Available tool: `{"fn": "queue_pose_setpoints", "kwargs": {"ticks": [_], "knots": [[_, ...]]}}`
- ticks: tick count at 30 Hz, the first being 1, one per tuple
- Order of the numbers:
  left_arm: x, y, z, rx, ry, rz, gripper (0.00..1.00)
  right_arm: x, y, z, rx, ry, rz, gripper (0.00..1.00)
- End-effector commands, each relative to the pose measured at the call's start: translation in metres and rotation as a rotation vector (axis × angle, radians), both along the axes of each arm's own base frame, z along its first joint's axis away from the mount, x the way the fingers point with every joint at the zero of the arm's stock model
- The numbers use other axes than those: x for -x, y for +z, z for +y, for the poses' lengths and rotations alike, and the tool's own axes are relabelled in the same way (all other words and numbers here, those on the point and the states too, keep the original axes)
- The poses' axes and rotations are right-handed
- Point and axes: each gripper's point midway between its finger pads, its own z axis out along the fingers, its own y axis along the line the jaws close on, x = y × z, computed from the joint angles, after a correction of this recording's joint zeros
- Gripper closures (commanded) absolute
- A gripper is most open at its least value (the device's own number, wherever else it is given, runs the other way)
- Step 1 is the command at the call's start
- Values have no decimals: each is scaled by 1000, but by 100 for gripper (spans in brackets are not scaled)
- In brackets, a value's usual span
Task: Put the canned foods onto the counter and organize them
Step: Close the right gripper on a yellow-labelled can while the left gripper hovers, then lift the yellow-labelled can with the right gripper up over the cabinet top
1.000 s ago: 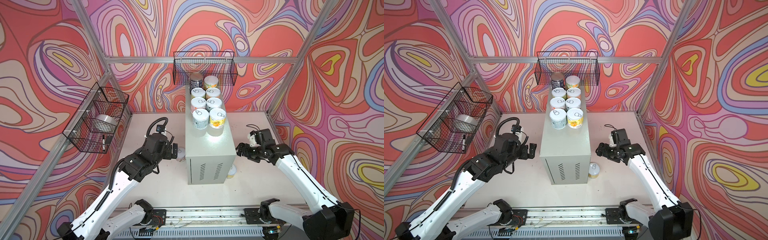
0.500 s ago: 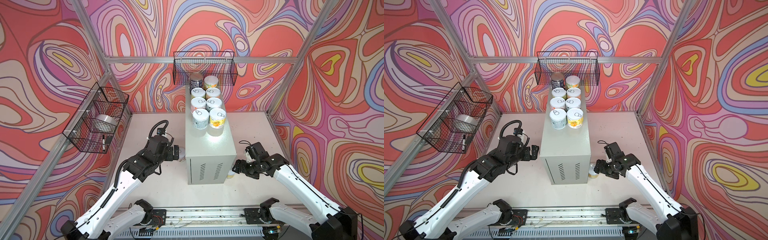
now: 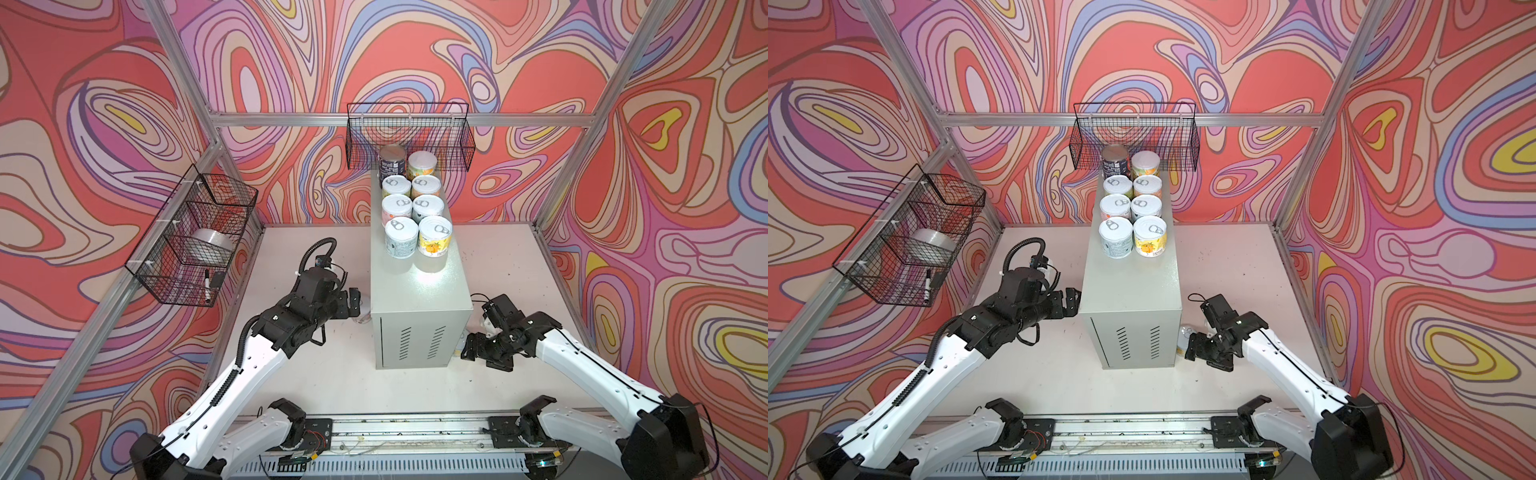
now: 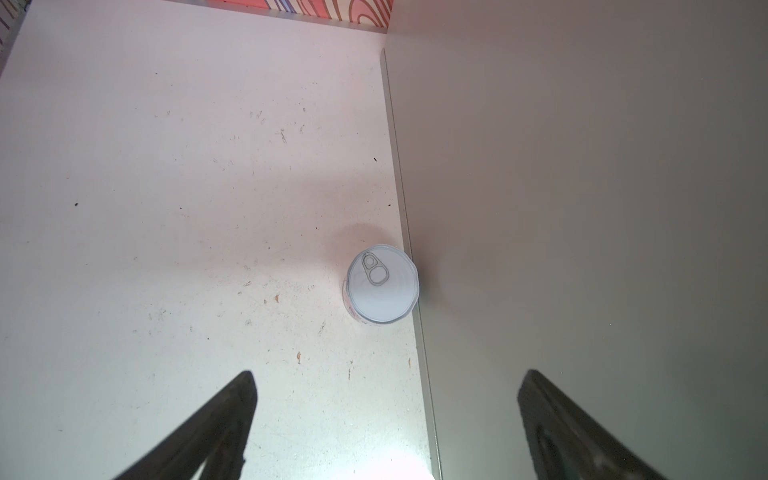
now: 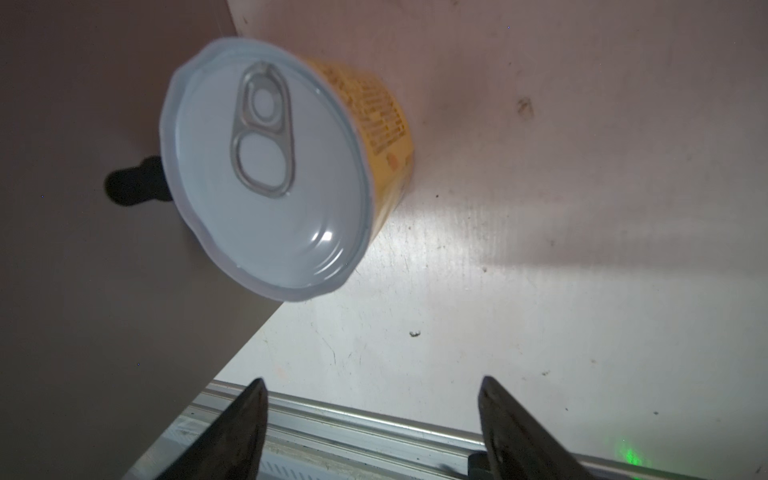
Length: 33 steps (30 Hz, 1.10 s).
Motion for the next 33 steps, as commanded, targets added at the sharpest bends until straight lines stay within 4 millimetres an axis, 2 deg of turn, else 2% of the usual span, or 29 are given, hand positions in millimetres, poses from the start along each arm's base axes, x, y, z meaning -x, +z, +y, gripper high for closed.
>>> {"fn": "queue_pose_setpoints", "kwargs": {"ticks": [1,6,11,18,26,29,33], "knots": [[-3,-8,-5,40,4,20,1,-10,-7,9,-21,-8,-16,18],[-6,-11,-2,37,9,23,2,-31,-22,14,-10,-42,-36,17],[-6,-10,1,40,14,26,2,-56,-31,9,53,-96,-88,15],[-5,-10,6,35,24,23,2,-97,-28,-1,174,-133,-192,14],[-6,-9,7,41,23,20,2,-137,-11,-3,272,-63,-298,7],[-6,-10,6,44,22,26,2,-145,-15,-3,298,-38,-291,7],[-4,-12,7,46,25,30,2,-144,-28,1,289,-26,-265,8]]}}
